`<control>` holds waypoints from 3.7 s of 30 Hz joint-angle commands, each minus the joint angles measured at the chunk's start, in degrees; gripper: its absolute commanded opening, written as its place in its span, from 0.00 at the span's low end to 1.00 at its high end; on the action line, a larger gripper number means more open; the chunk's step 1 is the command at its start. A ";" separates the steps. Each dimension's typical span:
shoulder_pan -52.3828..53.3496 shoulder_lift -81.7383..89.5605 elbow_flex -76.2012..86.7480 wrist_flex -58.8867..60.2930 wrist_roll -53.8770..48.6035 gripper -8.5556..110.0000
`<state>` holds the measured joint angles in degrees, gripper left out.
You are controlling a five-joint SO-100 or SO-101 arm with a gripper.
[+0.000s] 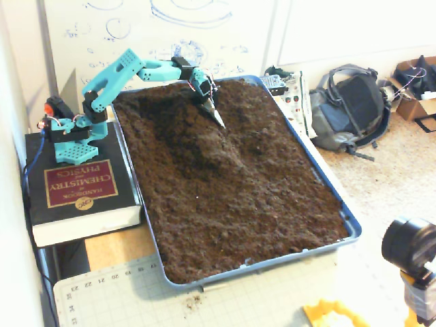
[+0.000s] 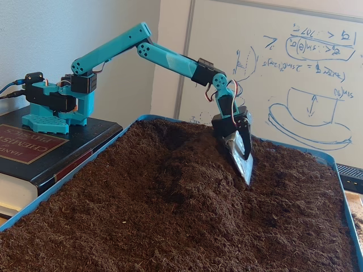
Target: Build a berm.
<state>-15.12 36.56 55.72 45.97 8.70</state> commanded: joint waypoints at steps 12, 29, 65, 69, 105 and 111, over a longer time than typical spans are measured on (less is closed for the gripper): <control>-2.02 6.33 0.79 10.20 2.37 0.08; 8.70 14.15 -11.07 2.46 1.14 0.08; 28.39 -10.55 -3.60 -21.97 -22.94 0.08; 28.39 -10.81 -3.43 -20.83 -23.12 0.08; 28.48 1.76 -4.48 14.85 -22.50 0.08; 28.39 9.67 -4.75 14.77 -22.41 0.08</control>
<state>12.83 37.00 52.65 58.27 -14.15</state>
